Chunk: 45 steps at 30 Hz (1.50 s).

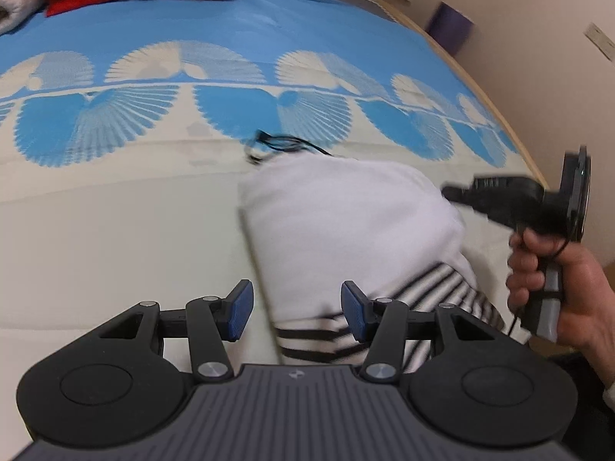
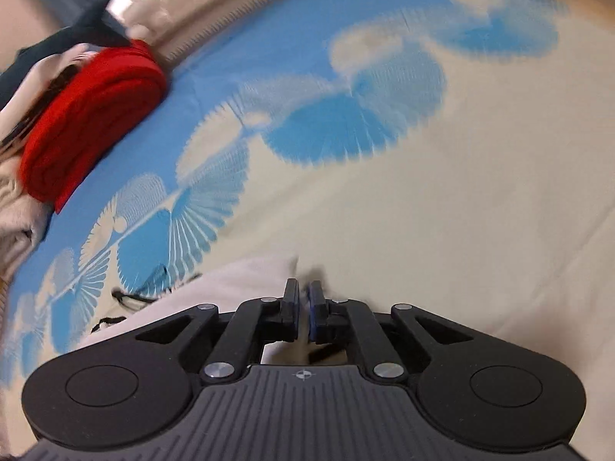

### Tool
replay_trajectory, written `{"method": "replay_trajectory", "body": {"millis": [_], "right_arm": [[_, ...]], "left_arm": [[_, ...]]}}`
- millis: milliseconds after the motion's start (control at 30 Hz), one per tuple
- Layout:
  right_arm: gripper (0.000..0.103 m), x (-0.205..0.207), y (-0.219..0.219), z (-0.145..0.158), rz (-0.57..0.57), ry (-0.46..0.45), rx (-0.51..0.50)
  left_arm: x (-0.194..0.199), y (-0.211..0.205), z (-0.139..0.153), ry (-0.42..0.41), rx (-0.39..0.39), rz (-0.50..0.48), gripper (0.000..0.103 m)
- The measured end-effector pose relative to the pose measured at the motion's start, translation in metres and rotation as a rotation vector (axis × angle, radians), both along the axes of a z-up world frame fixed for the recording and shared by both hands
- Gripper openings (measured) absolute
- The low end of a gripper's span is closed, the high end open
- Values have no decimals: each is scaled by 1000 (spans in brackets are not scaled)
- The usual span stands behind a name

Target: Fold small clothes

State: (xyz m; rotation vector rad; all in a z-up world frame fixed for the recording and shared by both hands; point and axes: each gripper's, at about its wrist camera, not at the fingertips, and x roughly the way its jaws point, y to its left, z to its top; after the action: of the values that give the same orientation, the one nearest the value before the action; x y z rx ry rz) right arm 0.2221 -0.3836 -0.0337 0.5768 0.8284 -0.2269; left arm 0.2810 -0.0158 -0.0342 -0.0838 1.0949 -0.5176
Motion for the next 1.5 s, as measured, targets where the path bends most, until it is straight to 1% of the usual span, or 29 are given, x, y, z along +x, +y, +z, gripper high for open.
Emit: {"method": "replay_trajectory", "body": {"millis": [33, 100, 133, 200, 233, 333, 400, 467, 533, 567, 600, 633, 667, 767, 833, 900, 933, 967, 1033, 1067, 1133, 1233, 1267, 1300, 1333, 1400, 1433, 1467, 1500], "right_arm": [[12, -6, -2, 6, 6, -32, 10], [40, -16, -14, 10, 14, -80, 115], [43, -19, -20, 10, 22, -89, 157], [47, -27, -24, 10, 58, -77, 207], [48, -30, -25, 8, 88, -51, 223], [50, -34, -21, 1, 162, 8, 259], [52, -37, -16, -1, 217, 28, 273], [54, -39, -6, -3, 280, 57, 239], [54, -43, 3, -7, 326, 103, 176], [50, -45, 6, -8, 347, 121, 158], [41, -47, 7, -9, 365, 126, 154], [19, -51, 7, -6, 381, 116, 151], [4, -54, 5, -3, 390, 98, 147], [3, -71, -12, 18, 371, -6, 175], [2, -83, -28, 26, 339, -33, 209], [1, -88, -36, 23, 316, 11, 198], [1, -89, -36, 18, 317, 60, 175], [1, -90, -35, 10, 322, 115, 142], [1, -88, -27, 3, 347, 179, 88], [1, -87, -24, 1, 358, 188, 71], [1, -87, -18, 6, 373, 163, 78], [8, -91, -15, 21, 387, 95, 110], [24, -93, -15, 24, 395, 82, 116], [47, -93, -16, 27, 395, 79, 110], [55, -95, -16, 27, 393, 85, 94], [56, -95, -17, 24, 420, 113, 85], [56, -94, -17, 20, 445, 134, 98], [55, -95, -14, 16, 482, 160, 108], [52, -95, -11, 12, 517, 184, 101]], "left_arm": [[-3, -4, -1, 2, -2, -17, 56], [-8, -12, -3, 0, 12, -48, 56], [-10, -16, -4, -3, 22, -58, 56], [-14, -21, -7, -6, 37, -70, 56], [-15, -23, -8, -5, 39, -72, 56], [-17, -26, -10, 1, 35, -69, 56], [-18, -28, -10, 3, 33, -70, 56], [-19, -30, -13, 10, 35, -71, 56], [-20, -33, -13, 16, 40, -77, 56], [-22, -35, -14, 17, 43, -83, 56], [-23, -37, -14, 18, 44, -90, 56], [-24, -40, -15, 19, 45, -96, 56], [-26, -42, -16, 21, 47, -103, 56], [-28, -49, -20, 30, 60, -129, 57], [-31, -54, -25, 41, 80, -149, 58], [-32, -57, -33, 64, 91, -170, 65], [-32, -59, -40, 84, 114, -177, 67], [-31, -61, -50, 107, 159, -180, 70], [-31, -62, -61, 133, 195, -180, 71], [-31, -61, -61, 127, 198, -179, 71], [-29, -56, -55, 122, 186, -171, 70], [-33, -46, -42, 109, 147, -174, 69], [-34, -43, -37, 100, 130, -188, 69], [-35, -41, -35, 98, 115, -202, 69], [-38, -39, -34, 103, 108, -217, 69], [-41, -39, -42, 129, 136, -250, 69], [-42, -43, -50, 141, 178, -265, 69], [-43, -46, -60, 151, 240, -278, 71], [-45, -49, -67, 160, 288, -291, 72]]}}
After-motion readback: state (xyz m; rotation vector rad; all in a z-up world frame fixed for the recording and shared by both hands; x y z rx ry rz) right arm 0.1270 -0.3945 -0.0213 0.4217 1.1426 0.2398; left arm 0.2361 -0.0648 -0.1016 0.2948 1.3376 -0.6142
